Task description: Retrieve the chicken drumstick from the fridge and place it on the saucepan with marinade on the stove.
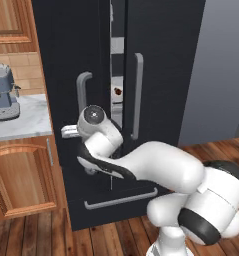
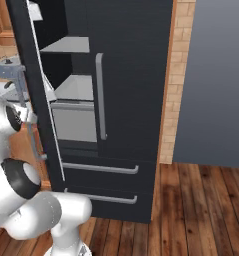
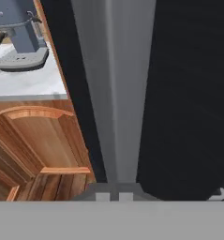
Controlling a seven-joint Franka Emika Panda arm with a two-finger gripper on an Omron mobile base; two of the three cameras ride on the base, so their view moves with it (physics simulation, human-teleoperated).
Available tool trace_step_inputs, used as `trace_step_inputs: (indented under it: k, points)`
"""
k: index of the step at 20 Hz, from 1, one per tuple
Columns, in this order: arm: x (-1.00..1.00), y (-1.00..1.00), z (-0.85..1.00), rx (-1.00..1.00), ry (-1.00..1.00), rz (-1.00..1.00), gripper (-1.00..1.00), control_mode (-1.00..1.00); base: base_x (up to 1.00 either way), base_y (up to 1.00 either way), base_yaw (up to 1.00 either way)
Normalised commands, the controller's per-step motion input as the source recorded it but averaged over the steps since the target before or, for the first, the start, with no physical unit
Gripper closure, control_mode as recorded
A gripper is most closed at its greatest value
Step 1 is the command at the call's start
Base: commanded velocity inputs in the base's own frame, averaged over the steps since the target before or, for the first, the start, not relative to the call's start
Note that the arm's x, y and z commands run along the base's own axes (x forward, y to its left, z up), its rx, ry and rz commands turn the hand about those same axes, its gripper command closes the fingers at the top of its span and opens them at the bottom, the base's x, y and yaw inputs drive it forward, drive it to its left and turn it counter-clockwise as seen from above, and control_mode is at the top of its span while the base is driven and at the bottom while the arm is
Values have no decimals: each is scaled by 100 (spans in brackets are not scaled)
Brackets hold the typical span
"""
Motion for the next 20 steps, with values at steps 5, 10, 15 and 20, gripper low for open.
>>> trace_step_inputs:
  k: [5, 10, 15, 20]
  points:
    - [-100, 100, 2, -1, -5, -9, -100, -100, 0, 0, 0]
    - [-100, 46, 35, 0, 0, -1, -100, -100, 0, 0, 0]
    - [-99, -40, 98, 10, 0, 0, -100, -100, 0, 0, 0]
    - [-55, -90, 89, 17, 11, 0, -100, -100, 0, 0, 0]
